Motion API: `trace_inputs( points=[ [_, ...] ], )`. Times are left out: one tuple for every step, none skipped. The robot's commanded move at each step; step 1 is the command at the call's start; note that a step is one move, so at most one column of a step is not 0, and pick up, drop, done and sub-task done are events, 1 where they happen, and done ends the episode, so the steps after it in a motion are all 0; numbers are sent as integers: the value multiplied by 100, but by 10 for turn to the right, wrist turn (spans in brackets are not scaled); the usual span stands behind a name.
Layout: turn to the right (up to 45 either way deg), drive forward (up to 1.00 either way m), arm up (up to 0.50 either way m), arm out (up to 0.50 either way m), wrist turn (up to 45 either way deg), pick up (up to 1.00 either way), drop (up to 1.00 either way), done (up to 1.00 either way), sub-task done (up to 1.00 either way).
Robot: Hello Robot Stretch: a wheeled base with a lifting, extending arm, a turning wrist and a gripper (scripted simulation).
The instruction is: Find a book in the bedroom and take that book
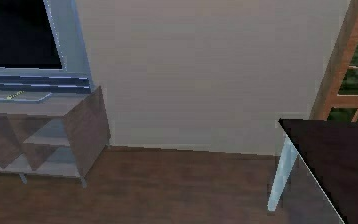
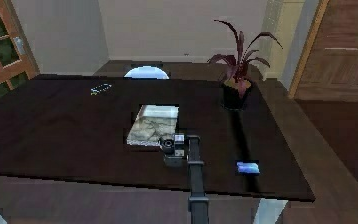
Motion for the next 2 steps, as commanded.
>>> trace_inputs(
  points=[
    [0, 0, 0, 0, 0, 100, 0, 0, 0],
    [0, 0, 10, 0, 0, 0, 0, 0, 0]
  ],
)
